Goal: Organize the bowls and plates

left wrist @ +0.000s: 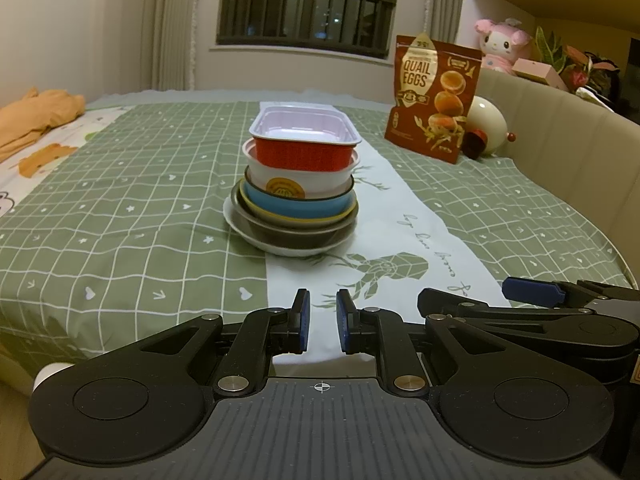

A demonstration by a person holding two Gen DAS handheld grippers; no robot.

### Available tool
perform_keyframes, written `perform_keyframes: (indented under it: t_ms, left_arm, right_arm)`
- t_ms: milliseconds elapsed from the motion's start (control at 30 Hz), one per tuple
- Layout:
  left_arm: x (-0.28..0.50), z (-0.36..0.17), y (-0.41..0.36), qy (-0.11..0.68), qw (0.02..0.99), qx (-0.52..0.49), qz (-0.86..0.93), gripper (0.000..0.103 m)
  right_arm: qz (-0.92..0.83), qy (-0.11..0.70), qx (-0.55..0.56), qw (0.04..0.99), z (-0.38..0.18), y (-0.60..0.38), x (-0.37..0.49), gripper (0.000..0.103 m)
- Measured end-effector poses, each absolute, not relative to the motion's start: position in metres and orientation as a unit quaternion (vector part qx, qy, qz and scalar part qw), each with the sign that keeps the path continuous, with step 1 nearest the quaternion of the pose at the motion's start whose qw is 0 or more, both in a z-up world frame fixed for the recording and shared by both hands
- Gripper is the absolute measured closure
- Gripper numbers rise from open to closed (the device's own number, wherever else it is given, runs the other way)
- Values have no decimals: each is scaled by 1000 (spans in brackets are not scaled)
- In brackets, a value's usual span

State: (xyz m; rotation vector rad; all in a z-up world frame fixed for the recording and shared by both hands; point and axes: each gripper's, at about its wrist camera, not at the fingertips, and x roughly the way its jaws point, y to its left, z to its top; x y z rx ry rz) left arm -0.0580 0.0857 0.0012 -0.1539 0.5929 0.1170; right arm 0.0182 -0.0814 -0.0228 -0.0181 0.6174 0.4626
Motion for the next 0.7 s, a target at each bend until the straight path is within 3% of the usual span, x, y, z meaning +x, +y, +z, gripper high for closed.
perform_keyframes:
  t_ms: [700]
  left_arm:
    - [-58, -2, 88, 281, 955, -85, 41, 86]
  right_arm:
    - [228, 303, -5, 925, -22, -82, 20, 16]
